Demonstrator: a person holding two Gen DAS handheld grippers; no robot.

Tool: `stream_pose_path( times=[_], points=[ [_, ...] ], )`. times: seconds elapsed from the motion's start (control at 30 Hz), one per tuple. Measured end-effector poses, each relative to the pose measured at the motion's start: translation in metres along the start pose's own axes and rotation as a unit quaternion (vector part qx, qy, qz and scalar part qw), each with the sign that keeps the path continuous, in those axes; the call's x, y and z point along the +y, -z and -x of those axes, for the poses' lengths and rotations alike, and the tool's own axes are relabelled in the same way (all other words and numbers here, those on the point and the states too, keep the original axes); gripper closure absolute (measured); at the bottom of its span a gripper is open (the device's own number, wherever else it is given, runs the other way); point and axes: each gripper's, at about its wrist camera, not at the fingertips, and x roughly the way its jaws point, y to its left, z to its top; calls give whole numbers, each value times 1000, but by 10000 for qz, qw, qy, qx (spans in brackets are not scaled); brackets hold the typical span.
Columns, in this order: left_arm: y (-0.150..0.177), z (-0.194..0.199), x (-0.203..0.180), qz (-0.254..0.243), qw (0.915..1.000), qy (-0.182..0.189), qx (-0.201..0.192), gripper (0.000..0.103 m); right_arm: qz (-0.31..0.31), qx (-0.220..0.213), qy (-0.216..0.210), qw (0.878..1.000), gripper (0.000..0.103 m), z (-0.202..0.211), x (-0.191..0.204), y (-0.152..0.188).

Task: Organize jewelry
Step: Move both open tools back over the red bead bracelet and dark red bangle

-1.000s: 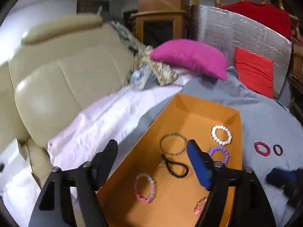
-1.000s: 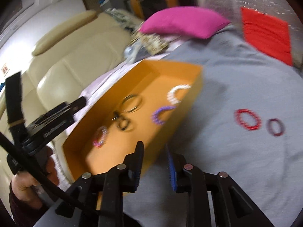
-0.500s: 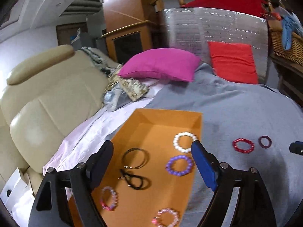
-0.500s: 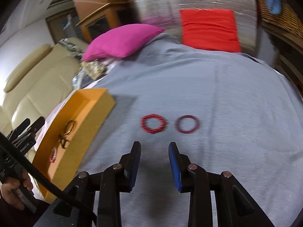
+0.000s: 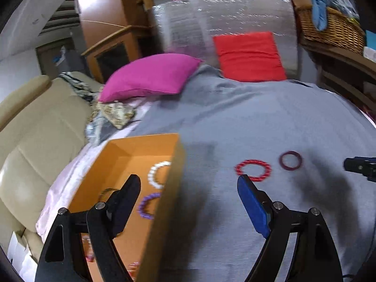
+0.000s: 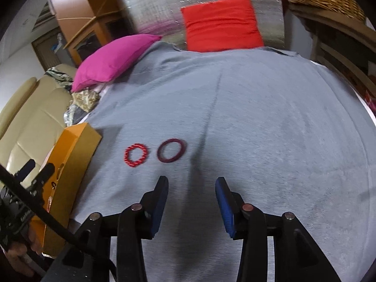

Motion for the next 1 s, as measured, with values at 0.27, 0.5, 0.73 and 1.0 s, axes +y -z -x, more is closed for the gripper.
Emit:
stream_pose_path(
  times=[0.27,0.5,0.73,1.0],
  points=[
    [-5,-5,-31,-194,9995,237,115,18,-228,181,-102,9995,57,-4,-14,-1],
    [-5,-8,-33,-188,9993,300,153,18,-227,238,-221,9992,57,-6,-9,-1],
    [-4,-8,-34,-182,9990,348,224,18,-182,231,-307,9991,57,-7,-2,-2],
    [-3,-10,-33,-161,9987,383,298,18,-186,296,-317,9989,57,-12,-1,-1]
  ],
)
